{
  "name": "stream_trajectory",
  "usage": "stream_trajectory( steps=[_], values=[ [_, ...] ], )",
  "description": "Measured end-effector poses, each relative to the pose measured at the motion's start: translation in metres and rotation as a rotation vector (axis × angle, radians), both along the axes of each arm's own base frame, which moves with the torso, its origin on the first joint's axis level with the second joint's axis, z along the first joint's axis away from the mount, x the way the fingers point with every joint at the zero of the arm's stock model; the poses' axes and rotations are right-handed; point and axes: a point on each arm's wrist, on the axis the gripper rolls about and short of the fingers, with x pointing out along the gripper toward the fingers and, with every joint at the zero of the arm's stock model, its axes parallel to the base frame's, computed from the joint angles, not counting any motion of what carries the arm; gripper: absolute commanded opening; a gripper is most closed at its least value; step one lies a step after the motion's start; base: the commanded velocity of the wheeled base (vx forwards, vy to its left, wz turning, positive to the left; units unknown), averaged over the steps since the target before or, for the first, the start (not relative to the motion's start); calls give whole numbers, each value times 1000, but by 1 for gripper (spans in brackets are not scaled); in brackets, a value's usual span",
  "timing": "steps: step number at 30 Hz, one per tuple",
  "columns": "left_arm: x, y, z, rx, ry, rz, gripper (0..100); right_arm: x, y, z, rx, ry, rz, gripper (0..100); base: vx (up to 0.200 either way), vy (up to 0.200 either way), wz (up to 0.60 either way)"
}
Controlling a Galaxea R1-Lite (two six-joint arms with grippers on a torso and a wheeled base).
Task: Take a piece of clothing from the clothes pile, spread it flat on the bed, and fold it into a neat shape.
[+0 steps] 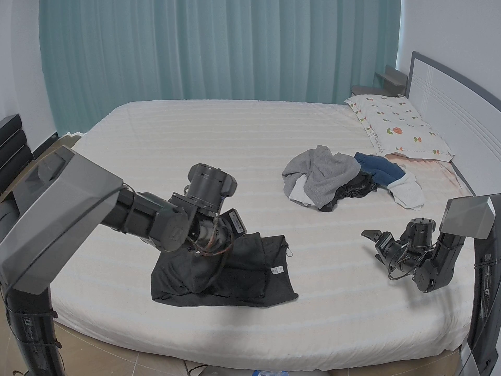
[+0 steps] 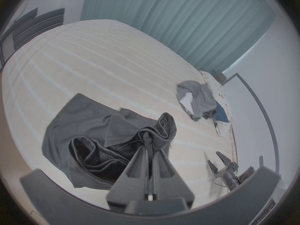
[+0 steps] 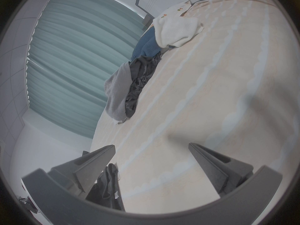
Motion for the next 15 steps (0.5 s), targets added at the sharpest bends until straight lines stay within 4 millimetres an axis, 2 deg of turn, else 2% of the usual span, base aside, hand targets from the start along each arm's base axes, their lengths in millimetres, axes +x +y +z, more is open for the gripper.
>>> stream_trajectory(
  steps=[6, 7, 15],
  values=[
    [6, -18, -12, 19, 0, -11, 0, 0, 0, 0, -1, 0, 0, 100, 0, 0, 0],
    [7, -19, -14, 23, -1, -6, 100, 0, 0, 0, -1, 0, 1, 100, 0, 0, 0],
    [17, -28, -30, 36, -2, 48, 100, 0, 0, 0, -1, 2, 2, 100, 0, 0, 0]
  ],
)
